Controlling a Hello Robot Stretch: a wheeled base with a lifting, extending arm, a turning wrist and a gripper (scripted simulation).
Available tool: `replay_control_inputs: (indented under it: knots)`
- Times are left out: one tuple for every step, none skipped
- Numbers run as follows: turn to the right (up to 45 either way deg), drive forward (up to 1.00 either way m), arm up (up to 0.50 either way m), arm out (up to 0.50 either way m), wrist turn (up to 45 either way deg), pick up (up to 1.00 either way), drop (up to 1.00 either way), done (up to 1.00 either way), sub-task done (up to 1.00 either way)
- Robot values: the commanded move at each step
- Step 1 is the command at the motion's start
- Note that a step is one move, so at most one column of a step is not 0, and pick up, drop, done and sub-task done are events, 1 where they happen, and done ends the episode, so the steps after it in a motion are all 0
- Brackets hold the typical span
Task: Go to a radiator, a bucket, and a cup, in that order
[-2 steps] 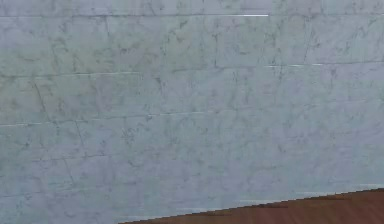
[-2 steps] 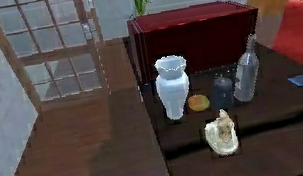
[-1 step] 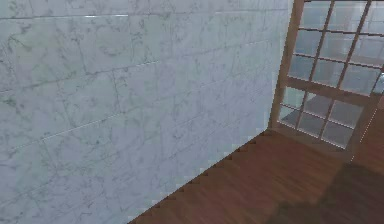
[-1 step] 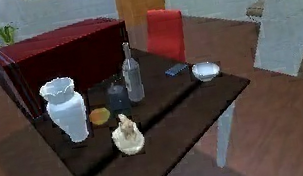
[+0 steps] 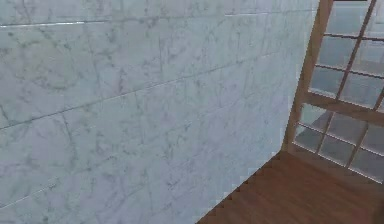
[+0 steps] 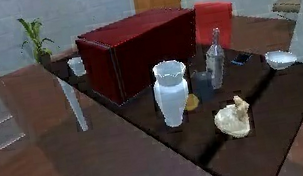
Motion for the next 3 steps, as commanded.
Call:
replay_control_inputs:
  knots:
    - [45.0,0.0,0.0,0.0,0.0,0.0,0.0,0.0,0.0]
    - [12.0,0.0,0.0,0.0,0.0,0.0,0.0,0.0,0.0]
    - [0.0,0.6,0.0,0.0,0.0,0.0,0.0,0.0,0.0]
